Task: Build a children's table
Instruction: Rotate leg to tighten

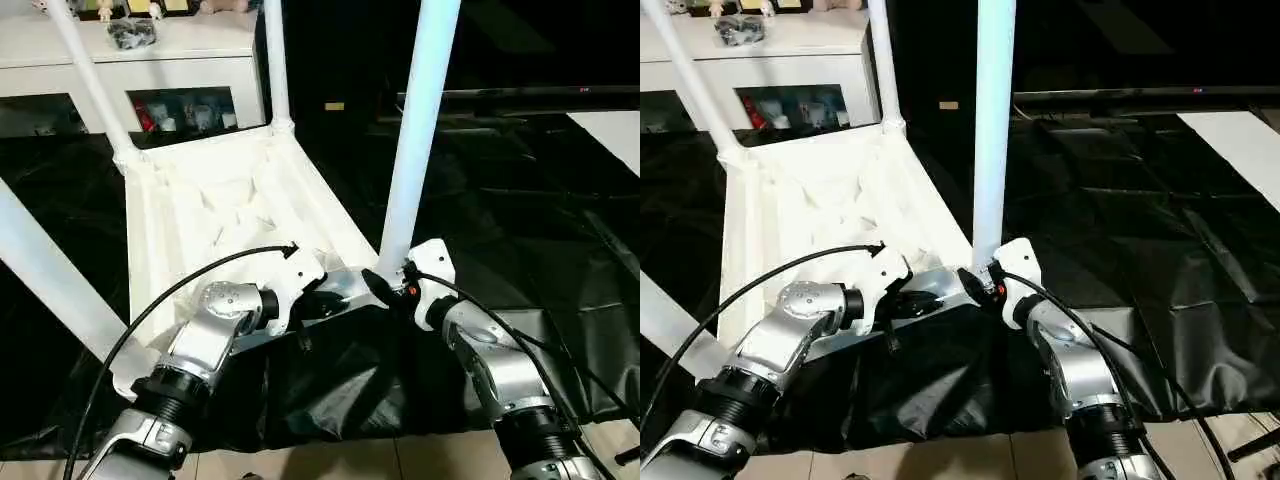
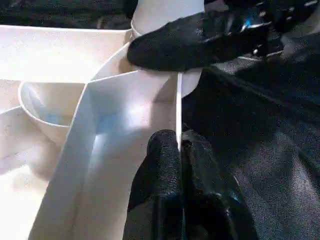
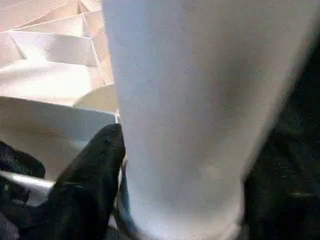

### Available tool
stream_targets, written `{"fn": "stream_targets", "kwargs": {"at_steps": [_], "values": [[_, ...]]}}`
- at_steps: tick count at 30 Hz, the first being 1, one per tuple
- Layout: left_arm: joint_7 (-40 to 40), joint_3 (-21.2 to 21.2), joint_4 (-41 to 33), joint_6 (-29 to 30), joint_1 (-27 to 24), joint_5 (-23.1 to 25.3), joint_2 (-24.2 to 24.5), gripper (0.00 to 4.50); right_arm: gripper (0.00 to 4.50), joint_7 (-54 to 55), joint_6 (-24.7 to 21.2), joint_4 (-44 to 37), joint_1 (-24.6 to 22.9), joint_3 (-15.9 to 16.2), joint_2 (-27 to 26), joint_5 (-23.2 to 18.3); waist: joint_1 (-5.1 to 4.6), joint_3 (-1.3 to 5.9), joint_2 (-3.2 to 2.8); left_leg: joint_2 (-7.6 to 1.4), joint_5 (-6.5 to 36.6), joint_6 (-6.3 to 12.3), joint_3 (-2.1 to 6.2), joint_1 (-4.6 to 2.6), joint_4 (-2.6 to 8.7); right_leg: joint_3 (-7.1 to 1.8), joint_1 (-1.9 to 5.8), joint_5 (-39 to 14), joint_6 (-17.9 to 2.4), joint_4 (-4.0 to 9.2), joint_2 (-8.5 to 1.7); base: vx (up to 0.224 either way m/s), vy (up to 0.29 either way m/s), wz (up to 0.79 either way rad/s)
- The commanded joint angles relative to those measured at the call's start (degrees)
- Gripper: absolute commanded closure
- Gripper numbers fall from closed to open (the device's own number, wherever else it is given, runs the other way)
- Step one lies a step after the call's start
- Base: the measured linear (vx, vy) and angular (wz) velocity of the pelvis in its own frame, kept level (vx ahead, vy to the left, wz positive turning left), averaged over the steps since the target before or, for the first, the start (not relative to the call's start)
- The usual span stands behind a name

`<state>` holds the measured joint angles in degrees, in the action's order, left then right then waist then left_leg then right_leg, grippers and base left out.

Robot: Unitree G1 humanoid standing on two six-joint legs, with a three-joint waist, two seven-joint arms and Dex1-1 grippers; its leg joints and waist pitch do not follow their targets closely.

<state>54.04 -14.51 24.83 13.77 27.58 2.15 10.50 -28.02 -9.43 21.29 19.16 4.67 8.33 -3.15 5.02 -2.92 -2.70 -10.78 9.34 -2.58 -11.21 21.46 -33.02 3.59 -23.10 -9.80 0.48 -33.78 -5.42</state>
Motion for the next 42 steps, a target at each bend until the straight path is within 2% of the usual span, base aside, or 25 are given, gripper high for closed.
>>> {"fn": "stream_targets", "kwargs": {"at_steps": [1, 3, 6, 8, 9, 10, 15, 22, 23, 25, 26, 33, 38, 42], "values": [[3.03, -4.25, -4.10, -2.23, 0.58, -3.24, -5.65, 4.50, 0.96, -5.01, -1.27, -0.26, 0.53, 5.10, -2.48, -1.28, 0.12, 3.11, 0.89, -2.06, 21.87, -0.16, 1.57, -1.09, 4.52, -2.16, 1.50, -25.75, -7.54, 5.44, -3.17, 0.000, 0.000, 0.00], [3.32, -3.83, -4.07, -2.26, 0.61, -3.38, -4.95, 4.50, 0.72, -6.41, -1.16, -0.86, 0.04, 4.59, -0.87, -1.45, 0.48, 3.36, 0.63, -2.14, 19.96, 0.41, 1.37, -1.05, 4.34, -2.31, 1.68, -21.65, -8.74, 4.99, -3.09, 0.000, 0.000, 0.00], [3.99, -3.22, -4.06, -2.25, 0.72, -3.76, -4.07, 4.50, 0.68, -8.18, -0.35, -1.53, -0.55, 4.77, 1.63, -0.62, 0.67, 3.51, 0.78, -2.12, 17.91, 1.17, 1.20, -0.80, 4.16, -2.30, 2.02, -18.08, -9.84, 4.55, -3.03, 0.000, 0.000, 0.00], [5.54, -2.55, -4.41, -2.36, 0.64, -4.50, -2.70, 4.50, 0.68, -12.46, 0.65, -2.95, -1.61, 4.97, 5.22, -0.90, 0.97, 3.46, 0.89, -2.09, 17.43, 1.72, 1.09, -0.76, 4.00, -2.32, 2.15, -18.20, -9.98, 4.56, -3.06, 0.000, 0.000, 0.00], [6.48, -2.44, -4.57, -2.44, 0.57, -4.87, -2.14, 4.50, 0.68, -13.78, 0.66, -3.36, -1.88, 4.70, 6.22, -1.39, 1.30, 3.48, 0.98, -2.24, 16.90, 2.11, 0.96, -0.96, 3.88, -2.47, 1.94, -17.90, -10.04, 4.58, -3.09, 0.000, 0.000, 0.00], [7.30, -2.37, -4.75, -2.40, 0.49, -5.18, -1.60, 4.50, 0.68, -15.02, 0.70, -3.72, -2.10, 4.44, 7.09, -1.89, 1.47, 3.61, 0.90, -2.16, 16.11, 2.42, 1.03, -0.72, 3.83, -2.37, 2.24, -17.60, -10.28, 4.37, -3.18, 0.000, 0.000, 0.00], [12.22, -2.13, -5.09, -2.53, 0.20, -6.22, 1.88, 4.50, 0.68, -23.68, 1.36, -6.26, -3.35, 4.76, 12.68, -3.64, 2.10, 3.67, 0.73, -2.43, 14.74, 3.20, 0.93, -0.73, 3.69, -2.25, 2.09, -15.42, -11.15, 4.05, -2.93, 0.000, 0.000, 0.00], [19.56, -3.20, -4.88, -2.50, 0.35, -6.68, 6.58, 4.50, 0.68, -33.87, -0.46, -8.68, -4.14, 6.44, 18.22, -6.04, 2.46, 3.56, 0.61, -2.67, 16.36, 2.73, 1.09, -0.57, 3.86, -2.18, 2.14, -15.94, -11.76, 3.86, -3.06, 0.000, 0.000, 0.00], [20.50, -3.43, -4.53, -2.69, 0.60, -6.76, 7.30, 4.50, 0.94, -35.19, -0.88, -9.02, -4.19, 6.89, 18.96, -6.29, 2.52, 3.52, 0.63, -2.67, 16.73, 2.59, 1.07, -0.62, 3.86, -2.20, 2.06, -16.14, -11.85, 3.88, -3.03, 0.000, 0.000, 0.00], [21.76, -3.62, -4.11, -2.71, 1.03, -6.90, 8.15, 4.50, 1.02, -36.12, -1.47, -9.17, -4.10, 7.29, 19.50, -6.46, 2.79, 3.52, 0.68, -2.65, 16.53, 2.55, 1.06, -0.65, 3.85, -2.25, 2.11, -16.45, -11.73, 3.89, -3.10, 0.000, 0.000, 0.00], [22.43, -3.65, -3.89, -2.78, 1.24, -6.94, 8.60, 4.50, 1.08, -36.37, -1.40, -9.02, -3.97, 7.53, 19.75, -6.18, 3.02, 3.52, 0.91, -2.68, 15.93, 2.59, 1.01, -0.72, 3.79, -2.30, 1.99, -16.86, -11.65, 3.88, -3.23, 0.000, 0.000, 0.00], [23.96, -3.66, -3.43, -2.94, 1.65, -7.34, 9.70, 4.50, 1.70, -37.47, -1.34, -8.71, -3.52, 7.98, 20.01, -6.28, 3.06, 3.50, 0.98, -2.70, 16.24, 1.95, 1.09, -0.71, 3.91, -2.27, 2.00, -17.42, -11.47, 3.88, -3.26, 0.000, 0.000, 0.00], [23.45, -3.71, -3.49, -2.87, 1.50, -7.40, 9.20, 4.50, 1.79, -37.90, -2.46, -9.21, -3.75, 8.11, 19.50, -7.36, 3.06, 3.47, 1.05, -2.67, 15.43, 2.29, 1.05, -0.56, 3.83, -2.26, 2.06, -16.01, -11.85, 3.73, -3.20, 0.000, 0.000, 0.00], [18.52, -2.69, -2.66, -3.19, 1.66, -6.72, 6.81, 4.50, 1.81, -33.89, -3.70, -8.28, -4.34, 7.41, 16.29, -7.69, 3.04, 3.42, 0.99, -2.64, 16.04, 2.10, 1.06, -0.64, 3.86, -2.23, 1.98, -17.15, -11.70, 3.95, -3.29, 0.000, 0.000, 0.00]]}}
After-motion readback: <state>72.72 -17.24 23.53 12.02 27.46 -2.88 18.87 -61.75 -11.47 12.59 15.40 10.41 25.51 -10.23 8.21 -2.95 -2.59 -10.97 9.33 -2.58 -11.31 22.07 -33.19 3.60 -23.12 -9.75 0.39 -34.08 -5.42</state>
